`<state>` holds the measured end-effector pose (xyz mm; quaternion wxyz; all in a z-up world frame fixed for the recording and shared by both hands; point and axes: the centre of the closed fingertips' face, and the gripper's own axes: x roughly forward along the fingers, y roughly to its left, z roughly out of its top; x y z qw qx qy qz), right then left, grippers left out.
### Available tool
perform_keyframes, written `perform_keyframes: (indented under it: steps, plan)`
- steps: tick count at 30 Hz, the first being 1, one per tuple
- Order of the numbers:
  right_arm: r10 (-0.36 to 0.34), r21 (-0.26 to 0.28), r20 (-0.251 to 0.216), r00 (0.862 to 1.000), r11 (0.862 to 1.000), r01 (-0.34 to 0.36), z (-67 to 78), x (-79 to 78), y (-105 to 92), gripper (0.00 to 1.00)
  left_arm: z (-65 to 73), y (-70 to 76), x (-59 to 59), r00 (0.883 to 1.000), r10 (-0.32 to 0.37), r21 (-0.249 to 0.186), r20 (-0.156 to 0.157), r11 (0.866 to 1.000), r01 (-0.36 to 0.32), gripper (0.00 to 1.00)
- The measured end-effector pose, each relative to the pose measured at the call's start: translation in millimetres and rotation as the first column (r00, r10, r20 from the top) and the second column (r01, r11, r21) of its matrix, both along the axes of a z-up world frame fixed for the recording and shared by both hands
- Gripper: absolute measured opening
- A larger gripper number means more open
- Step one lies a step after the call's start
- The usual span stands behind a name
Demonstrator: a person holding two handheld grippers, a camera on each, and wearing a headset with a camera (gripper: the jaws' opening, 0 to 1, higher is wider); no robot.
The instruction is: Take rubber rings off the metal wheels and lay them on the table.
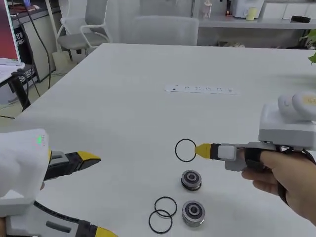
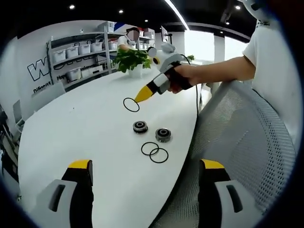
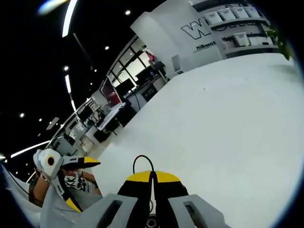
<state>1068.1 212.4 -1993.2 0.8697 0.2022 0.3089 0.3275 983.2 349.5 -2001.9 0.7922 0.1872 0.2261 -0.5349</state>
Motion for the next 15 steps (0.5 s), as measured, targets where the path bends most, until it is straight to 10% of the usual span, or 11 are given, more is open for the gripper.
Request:
perform_keyframes:
  steps: [15]
  plan:
    - [0.072, -0.011, -0.02, 0.997, 0.997, -0.072, -6.2, -10.9, 19.0, 0.0, -8.0, -4.2, -3.3, 0.999, 0.02, -0.037, -0.028, 0.999, -0.021, 0.98]
